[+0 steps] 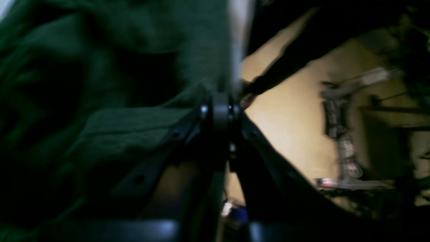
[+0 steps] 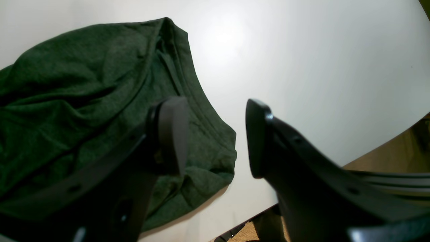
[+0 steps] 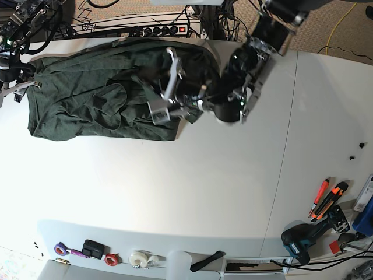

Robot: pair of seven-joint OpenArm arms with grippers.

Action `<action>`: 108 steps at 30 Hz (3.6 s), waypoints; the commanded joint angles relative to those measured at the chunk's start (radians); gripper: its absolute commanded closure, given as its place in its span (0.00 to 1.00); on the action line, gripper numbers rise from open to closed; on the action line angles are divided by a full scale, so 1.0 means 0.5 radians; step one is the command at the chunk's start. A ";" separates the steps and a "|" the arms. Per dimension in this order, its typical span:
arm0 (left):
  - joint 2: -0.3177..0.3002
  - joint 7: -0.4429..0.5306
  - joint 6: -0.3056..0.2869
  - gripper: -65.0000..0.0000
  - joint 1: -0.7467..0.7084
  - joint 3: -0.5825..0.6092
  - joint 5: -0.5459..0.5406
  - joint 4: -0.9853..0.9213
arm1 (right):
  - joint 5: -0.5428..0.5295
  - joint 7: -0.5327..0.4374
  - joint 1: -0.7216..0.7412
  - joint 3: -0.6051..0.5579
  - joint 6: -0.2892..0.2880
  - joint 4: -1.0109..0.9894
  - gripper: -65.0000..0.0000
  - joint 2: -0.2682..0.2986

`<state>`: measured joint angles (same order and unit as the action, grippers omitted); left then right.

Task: Layout the t-shirt on the table in an organized manner, then fold the t-shirt properly

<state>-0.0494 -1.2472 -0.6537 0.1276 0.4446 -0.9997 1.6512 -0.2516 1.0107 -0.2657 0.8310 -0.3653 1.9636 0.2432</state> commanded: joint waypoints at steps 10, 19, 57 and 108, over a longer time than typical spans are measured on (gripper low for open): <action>0.046 -0.128 -0.089 1.00 0.027 -0.002 -0.514 0.033 | -0.041 -0.040 0.011 0.014 0.005 0.033 0.58 0.034; 0.175 0.388 -0.089 1.00 0.029 0.092 0.211 0.032 | -0.041 -0.039 0.011 0.014 0.005 0.033 0.58 0.034; -0.223 0.384 0.485 0.57 -0.041 -0.647 0.819 -0.085 | -0.041 -0.034 0.011 0.014 0.005 0.033 0.58 0.034; 0.007 -0.004 -0.089 1.00 0.028 -0.645 -0.628 -0.256 | -0.043 -0.035 0.011 0.014 0.005 0.033 0.58 0.034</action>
<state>-0.0540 -1.2671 -0.6933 0.1230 0.1230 -1.2770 1.5063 -0.2665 1.0138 -0.2657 0.8310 -0.3656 1.9636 0.2432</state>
